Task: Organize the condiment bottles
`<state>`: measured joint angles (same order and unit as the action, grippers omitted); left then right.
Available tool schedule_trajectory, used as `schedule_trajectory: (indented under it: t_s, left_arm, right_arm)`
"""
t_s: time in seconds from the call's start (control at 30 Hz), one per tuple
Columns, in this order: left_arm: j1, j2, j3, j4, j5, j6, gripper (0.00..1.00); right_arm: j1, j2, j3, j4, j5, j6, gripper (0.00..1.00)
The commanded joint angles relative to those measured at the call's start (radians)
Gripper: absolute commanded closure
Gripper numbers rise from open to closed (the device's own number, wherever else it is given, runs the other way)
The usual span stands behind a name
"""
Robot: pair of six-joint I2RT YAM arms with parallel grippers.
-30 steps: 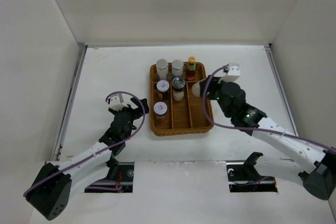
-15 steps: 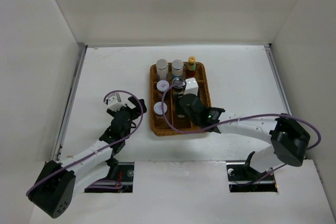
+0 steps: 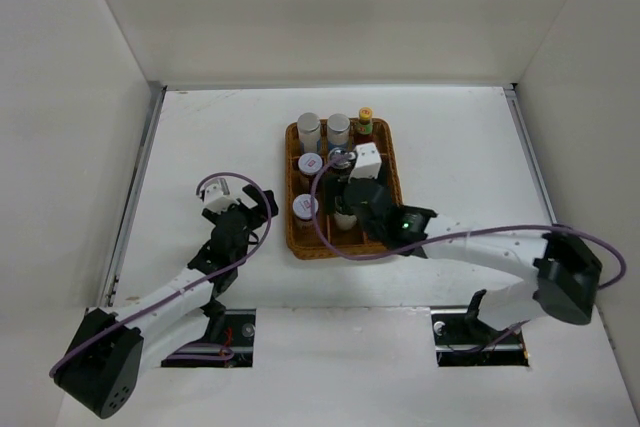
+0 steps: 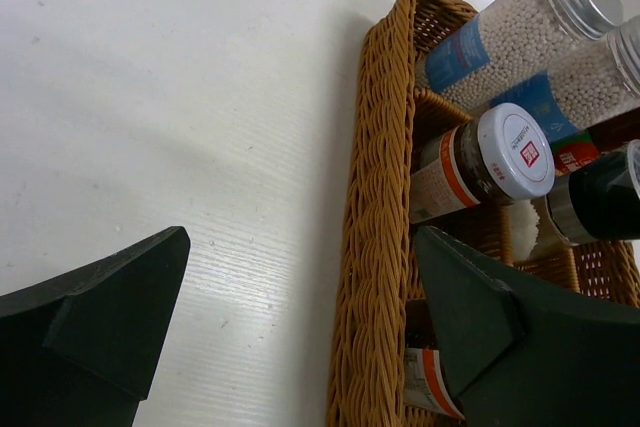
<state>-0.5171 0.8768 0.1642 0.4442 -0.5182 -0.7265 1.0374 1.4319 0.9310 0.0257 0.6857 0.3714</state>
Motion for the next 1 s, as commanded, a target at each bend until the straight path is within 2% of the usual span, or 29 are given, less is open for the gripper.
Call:
schedule_trajectory:
  t_s: [0.0, 0.13, 0.3, 0.4, 0.5, 0.67, 0.97]
  left_arm:
    - [0.006, -0.001, 0.052, 0.014, 0.009, -0.011, 0.00]
    - [0.007, 0.010, 0.061, -0.001, 0.004, -0.011, 0.00]
    - [0.006, 0.027, 0.075, -0.010, 0.014, -0.013, 0.00]
    - [0.002, 0.043, 0.086, -0.013, 0.003, -0.013, 0.00]
    - [-0.002, 0.065, 0.092, -0.016, 0.010, -0.013, 0.00]
    - [0.007, 0.063, 0.087, -0.007, 0.014, -0.016, 0.00]
    - [0.007, 0.067, 0.093, -0.016, 0.024, -0.011, 0.00]
  right_arm:
    - [-0.041, -0.186, -0.017, 0.051, 0.043, -0.005, 0.00]
    - [-0.186, -0.388, -0.113, 0.089, 0.025, 0.007, 0.00]
    - [-0.524, -0.591, -0.326, 0.241, -0.075, 0.115, 0.00]
    - [-0.713, -0.576, -0.408, 0.269, -0.149, 0.224, 0.00]
    - [-0.855, -0.472, -0.461, 0.319, -0.260, 0.290, 0.00]
    - [-0.926, -0.338, -0.555, 0.471, -0.330, 0.288, 0.00]
    - [-0.928, -0.263, -0.623, 0.617, -0.336, 0.256, 0.00]
